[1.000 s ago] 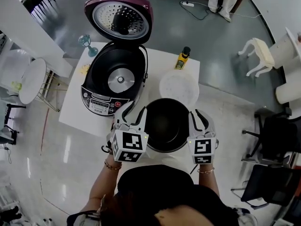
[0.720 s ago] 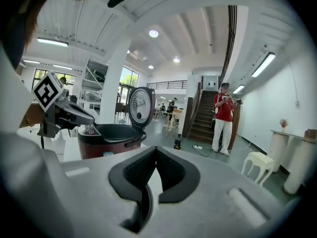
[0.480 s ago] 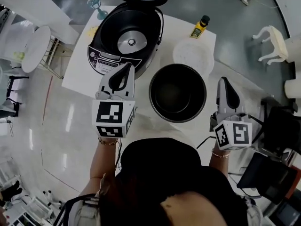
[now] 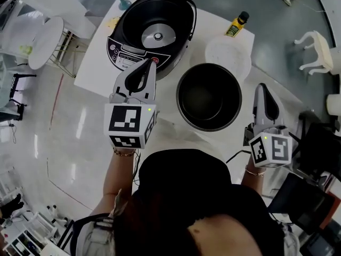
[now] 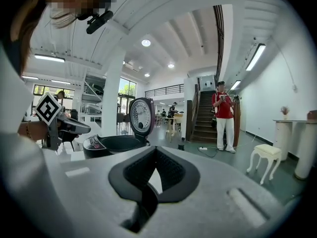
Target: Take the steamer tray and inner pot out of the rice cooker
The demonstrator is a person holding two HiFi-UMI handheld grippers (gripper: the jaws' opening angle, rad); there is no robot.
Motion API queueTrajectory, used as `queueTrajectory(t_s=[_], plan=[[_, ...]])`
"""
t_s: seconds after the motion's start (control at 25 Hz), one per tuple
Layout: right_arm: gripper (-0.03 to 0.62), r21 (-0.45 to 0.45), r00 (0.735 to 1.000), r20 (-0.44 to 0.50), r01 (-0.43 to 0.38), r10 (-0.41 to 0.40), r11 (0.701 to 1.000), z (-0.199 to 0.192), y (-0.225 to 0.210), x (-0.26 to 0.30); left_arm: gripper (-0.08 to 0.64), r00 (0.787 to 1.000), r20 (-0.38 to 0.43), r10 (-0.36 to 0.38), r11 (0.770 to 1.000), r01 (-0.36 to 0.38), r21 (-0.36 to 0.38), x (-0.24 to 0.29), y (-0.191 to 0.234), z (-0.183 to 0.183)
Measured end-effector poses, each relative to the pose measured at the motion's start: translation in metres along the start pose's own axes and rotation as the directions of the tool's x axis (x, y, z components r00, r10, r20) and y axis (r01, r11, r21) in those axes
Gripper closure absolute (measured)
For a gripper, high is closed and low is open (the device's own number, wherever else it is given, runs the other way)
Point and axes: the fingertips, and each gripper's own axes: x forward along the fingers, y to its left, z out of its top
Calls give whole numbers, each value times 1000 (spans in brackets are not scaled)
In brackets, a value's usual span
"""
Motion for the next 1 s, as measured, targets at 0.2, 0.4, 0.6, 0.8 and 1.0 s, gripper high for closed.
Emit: queueTrajectory(t_s=[0.2, 0.4, 0.6, 0.8, 1.0], plan=[[588, 5, 1000, -7, -1, 1, 1000, -4, 0, -2, 555, 1000, -9, 5, 1000, -5, 9, -2, 0, -4], [588, 7, 1000, -11, 6, -6, 1000, -4, -1, -4, 555, 1000, -10, 4, 1000, -4, 14, -3, -1, -3], [588, 7, 1000, -14, 12, -12, 1000, -5, -4, -4, 555, 1000, -10, -3, 1000, 3, 17, -1, -4, -1], [588, 15, 999, -24, 29, -29, 999, -8, -8, -4, 555, 1000, -19, -16, 1000, 16, 18, 4, -8, -4], [588, 17, 999, -29, 26, -25, 1000, -8, -10, -1, 555, 999, -28, -16, 1000, 17, 21, 6, -10, -3]])
